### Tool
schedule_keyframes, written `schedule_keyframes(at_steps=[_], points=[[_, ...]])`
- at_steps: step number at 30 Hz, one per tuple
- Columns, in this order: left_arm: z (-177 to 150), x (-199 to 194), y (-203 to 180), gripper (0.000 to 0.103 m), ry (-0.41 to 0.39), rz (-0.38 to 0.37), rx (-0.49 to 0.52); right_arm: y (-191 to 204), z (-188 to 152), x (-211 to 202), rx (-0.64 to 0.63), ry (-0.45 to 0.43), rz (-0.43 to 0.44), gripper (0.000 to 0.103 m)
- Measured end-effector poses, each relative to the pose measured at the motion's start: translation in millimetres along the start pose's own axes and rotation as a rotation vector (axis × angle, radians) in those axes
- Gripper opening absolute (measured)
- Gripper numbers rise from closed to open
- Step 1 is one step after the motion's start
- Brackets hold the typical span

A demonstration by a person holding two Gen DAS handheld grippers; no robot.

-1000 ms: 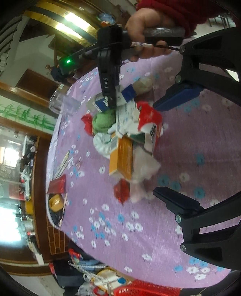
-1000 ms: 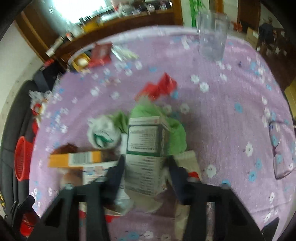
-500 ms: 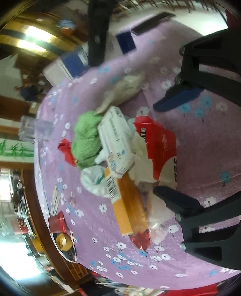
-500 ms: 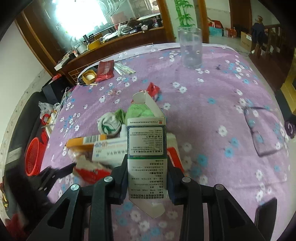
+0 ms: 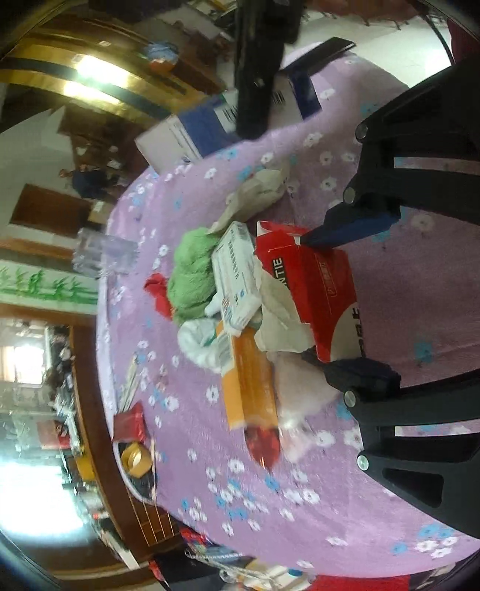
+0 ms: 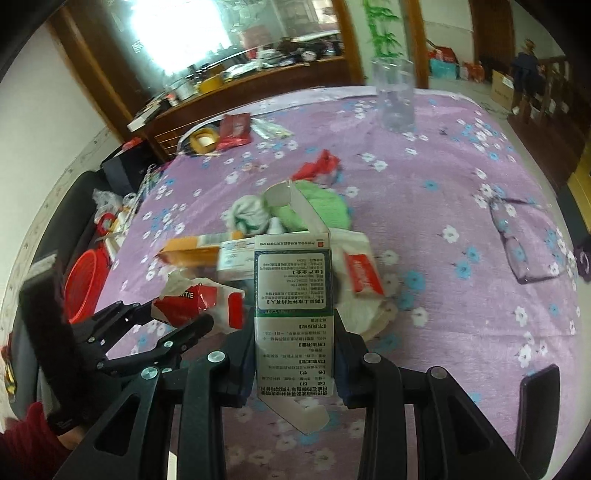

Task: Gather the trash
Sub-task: 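Grasp the white medicine box with the right tool while the left tool grasps the red tissue box, then carry both boxes to the red wastebasket and open both tools to drop them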

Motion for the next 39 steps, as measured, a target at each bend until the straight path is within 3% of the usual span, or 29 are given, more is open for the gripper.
schedule_keyframes(at_steps=[8, 12, 17, 20, 29, 33, 39], points=[[-12.2, -60.7, 49.2, 0.052, -0.075, 0.129, -0.174, 47.7, -3.3, 8.0, -0.125, 0.021, 0.086, 0.037], [-30.8, -90.0, 91.3, 0.052, -0.09, 0.218, -0.256, 80.9, -7.6, 19.0, -0.204, 0.052, 0.141, 0.037], [-46.5, -118.7, 158.3, 0.052, -0.109, 0.272, -0.318, 133.6, -7.1, 34.5, -0.256, 0.076, 0.2, 0.037], [-55.4, -137.4, 210.6, 0.052, -0.121, 0.311, -0.371, 174.8, -0.7, 44.3, -0.295, 0.08, 0.206, 0.038], [-88.3, -175.3, 356.6, 0.053, -0.118, 0.447, -0.512, 344.0, 18.0, 109.3, -0.393, 0.197, 0.375, 0.038], [-98.8, -177.9, 398.8, 0.053, -0.095, 0.477, -0.543, 409.7, 25.7, 146.4, -0.407, 0.244, 0.431, 0.038], [-109.3, -170.7, 434.7, 0.054, -0.073, 0.48, -0.577, 482.1, 33.1, 188.6, -0.452, 0.262, 0.439, 0.039]])
Point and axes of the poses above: each gripper's, at about its wrist camera, not at the fingertips, and x roughly the way its jaws point, y to its left, z to its top, the point moved 5 cm from there along x, roughly the way its jaws point, and after that the axes turned 1 degree about -y, right-handed, at the moved point
